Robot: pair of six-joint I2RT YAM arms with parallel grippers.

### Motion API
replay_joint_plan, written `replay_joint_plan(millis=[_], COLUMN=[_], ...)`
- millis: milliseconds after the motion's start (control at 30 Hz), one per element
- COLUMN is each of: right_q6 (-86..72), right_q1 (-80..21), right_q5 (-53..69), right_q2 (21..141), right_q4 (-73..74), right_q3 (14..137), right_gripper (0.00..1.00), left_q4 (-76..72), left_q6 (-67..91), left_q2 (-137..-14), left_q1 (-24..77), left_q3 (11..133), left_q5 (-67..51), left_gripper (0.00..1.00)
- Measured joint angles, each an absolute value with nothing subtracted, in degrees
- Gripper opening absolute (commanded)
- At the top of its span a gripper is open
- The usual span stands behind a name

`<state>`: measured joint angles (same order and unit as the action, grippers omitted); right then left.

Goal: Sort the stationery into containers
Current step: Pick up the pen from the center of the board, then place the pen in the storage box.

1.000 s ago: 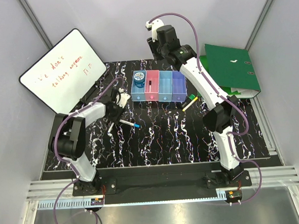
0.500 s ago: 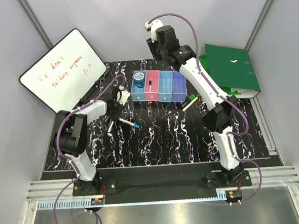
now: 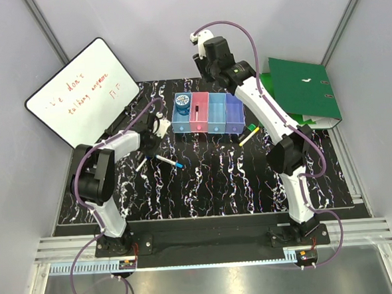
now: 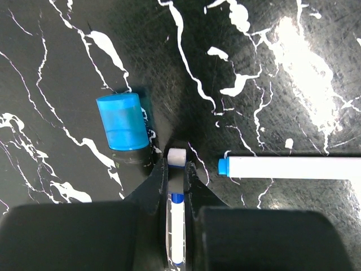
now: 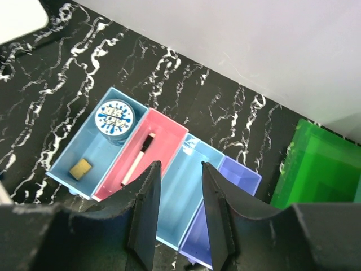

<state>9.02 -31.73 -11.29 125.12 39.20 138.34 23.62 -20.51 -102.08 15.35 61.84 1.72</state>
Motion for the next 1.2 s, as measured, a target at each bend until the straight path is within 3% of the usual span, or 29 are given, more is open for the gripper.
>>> replay_joint_plan(millis=[233, 633, 1067, 1200], right_q6=[9.47, 12.82, 18.04, 18.5], right_q1=[-31.7, -28.69, -27.81, -27.81], right_q5=[-16.82, -22.26, -25.12, -25.74], right_q2=[120.9, 106.21, 98.61, 98.19], right_q4=[38.72, 35.16, 31.09, 31.07], right_q3=[133.53, 118.26, 104.09, 102.8], right_gripper=[0.45, 0.49, 0.57, 0.67], left_q4=[31.64, 37.65, 34.79, 34.11], left_q6=[-19.05, -10.48, 4.78, 8.21], left_q2=[-99.79, -97.34, -125.38, -131.04], left_q1=[15.35, 15.55, 20.34, 22.33], left_q3=[66.22, 96.71, 118.74, 122.93], left_q5=[-0.97, -14.37, -21.32, -21.93], left_gripper=[0.0, 0.0, 0.0, 0.0])
